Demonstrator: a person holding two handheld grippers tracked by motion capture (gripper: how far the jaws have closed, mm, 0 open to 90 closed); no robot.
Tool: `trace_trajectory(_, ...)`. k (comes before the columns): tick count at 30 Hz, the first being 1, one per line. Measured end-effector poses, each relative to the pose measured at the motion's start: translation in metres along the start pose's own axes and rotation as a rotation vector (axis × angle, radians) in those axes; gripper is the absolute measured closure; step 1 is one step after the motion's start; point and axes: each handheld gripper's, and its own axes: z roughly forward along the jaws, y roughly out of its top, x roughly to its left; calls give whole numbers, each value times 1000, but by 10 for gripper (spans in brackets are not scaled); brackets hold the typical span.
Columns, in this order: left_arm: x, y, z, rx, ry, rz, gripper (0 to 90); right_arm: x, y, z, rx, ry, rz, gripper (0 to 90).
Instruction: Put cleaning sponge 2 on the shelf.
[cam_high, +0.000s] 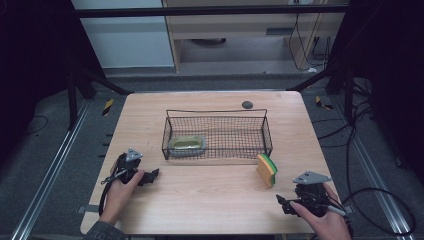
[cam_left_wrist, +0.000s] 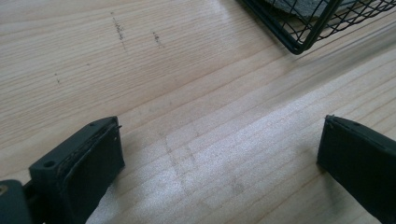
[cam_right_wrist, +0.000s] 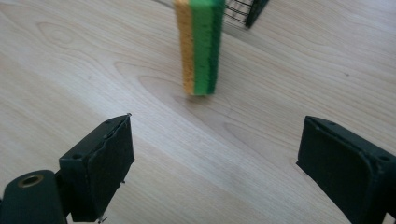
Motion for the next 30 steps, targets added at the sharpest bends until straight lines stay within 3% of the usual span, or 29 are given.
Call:
trace_trajectory(5, 0, 0, 0, 0, 1, 0, 0, 7, 22, -5, 48, -3, -46, 109)
trace_trajectory(12, 0, 0, 0, 1, 1, -2, 0, 11, 58, -12, 106, -43, -77, 177)
trace_trajectory(15, 0, 0, 0, 0, 1, -2, 0, 10, 72, -14, 123, -42, -69, 193)
trace_trajectory(20, 0, 0, 0, 0, 0, -2, 0, 14, 90, -13, 159, -61, -101, 192)
trace_trajectory(22, 0, 0, 0, 0, 1, -3, 0, 18, 97, -12, 174, -58, -124, 187)
trace_trajectory(30, 0, 0, 0, 0, 0, -2, 0, 20, 115, 2, 247, -23, -114, 205)
